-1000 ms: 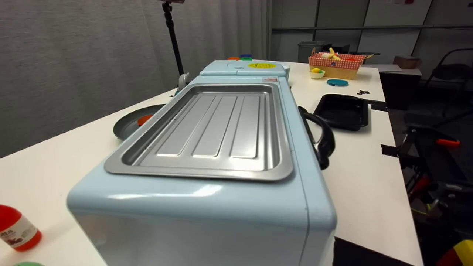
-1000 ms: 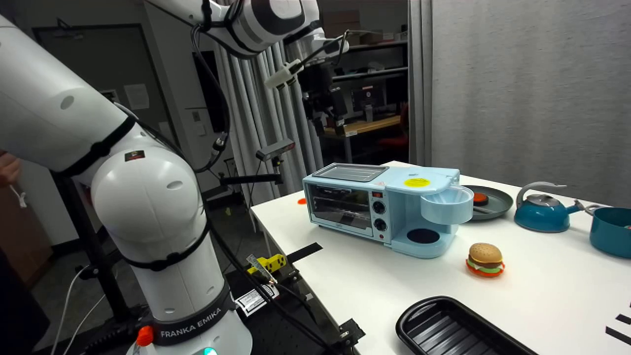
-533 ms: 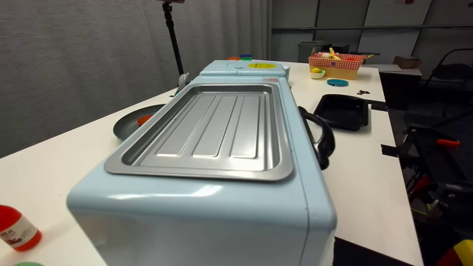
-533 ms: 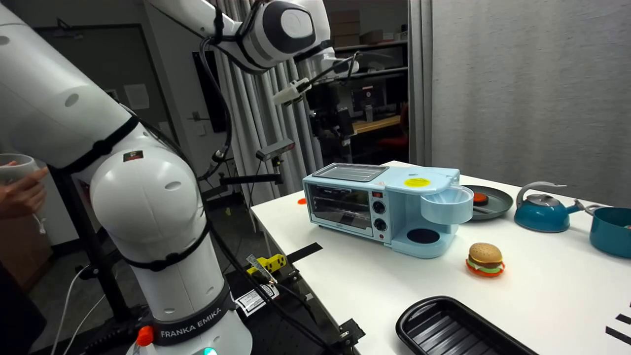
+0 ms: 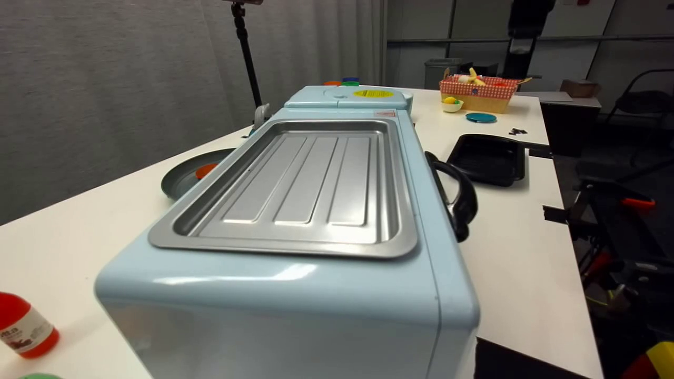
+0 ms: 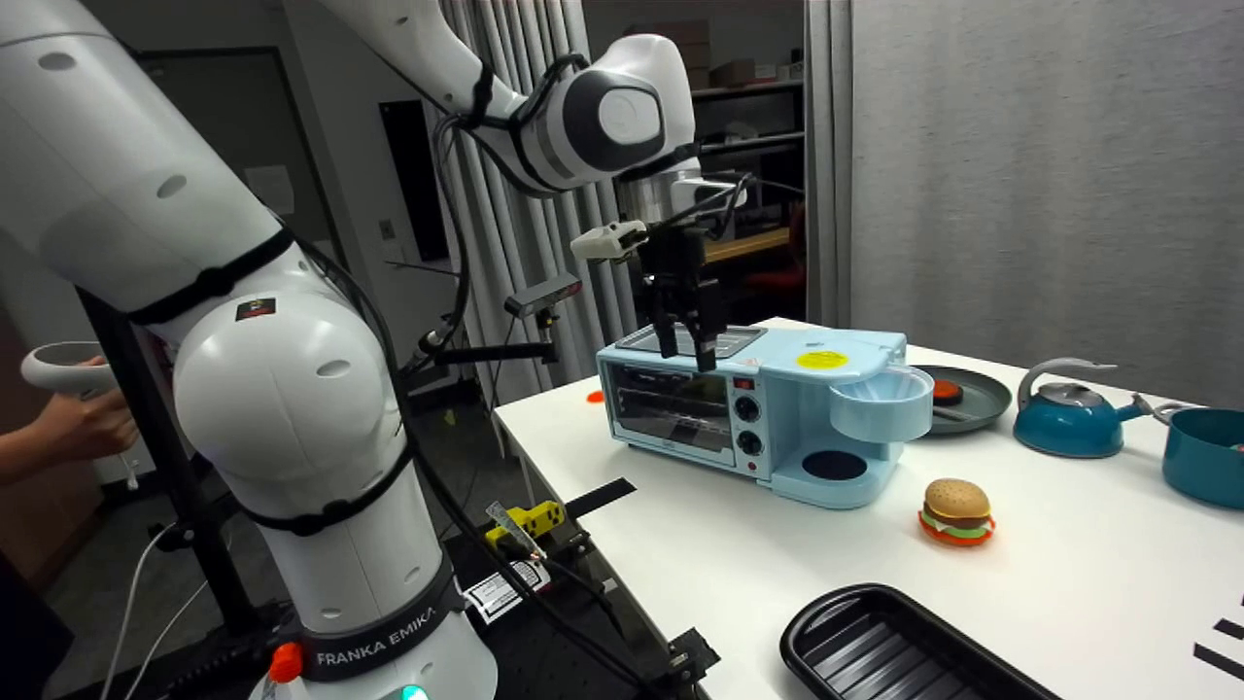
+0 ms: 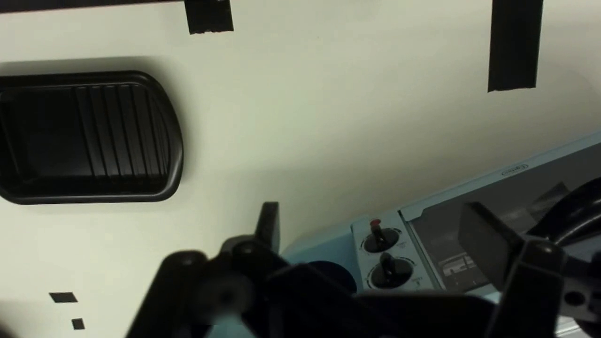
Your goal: Turn on the switch of the toaster oven
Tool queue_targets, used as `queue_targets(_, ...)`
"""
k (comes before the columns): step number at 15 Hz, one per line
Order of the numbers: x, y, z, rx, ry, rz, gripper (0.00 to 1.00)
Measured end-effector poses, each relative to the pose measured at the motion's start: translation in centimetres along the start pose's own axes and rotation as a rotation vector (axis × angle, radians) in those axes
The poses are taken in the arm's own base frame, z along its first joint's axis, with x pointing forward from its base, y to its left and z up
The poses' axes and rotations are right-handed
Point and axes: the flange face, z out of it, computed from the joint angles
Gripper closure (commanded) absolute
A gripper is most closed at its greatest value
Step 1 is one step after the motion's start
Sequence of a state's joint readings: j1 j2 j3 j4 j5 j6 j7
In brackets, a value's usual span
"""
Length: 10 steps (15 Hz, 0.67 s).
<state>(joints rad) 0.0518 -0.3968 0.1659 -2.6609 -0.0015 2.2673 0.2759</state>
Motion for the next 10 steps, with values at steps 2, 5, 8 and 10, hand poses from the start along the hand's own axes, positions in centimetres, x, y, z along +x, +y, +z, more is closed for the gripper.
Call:
queue_targets(2, 0.4, 0.1, 1.5, -0.004, -0.012, -0.004, 0.51)
queue_targets(5, 0.9, -0.1, 3.7, -0.012, -0.026, -0.021, 0.73)
queue_targets(8, 1.4, -0.4, 5.7, -0.01, -0.038, -0.037, 0.95)
queue_targets(10, 1.6, -0.5, 6.8, -0.006, -0.044, -0.057, 1.0)
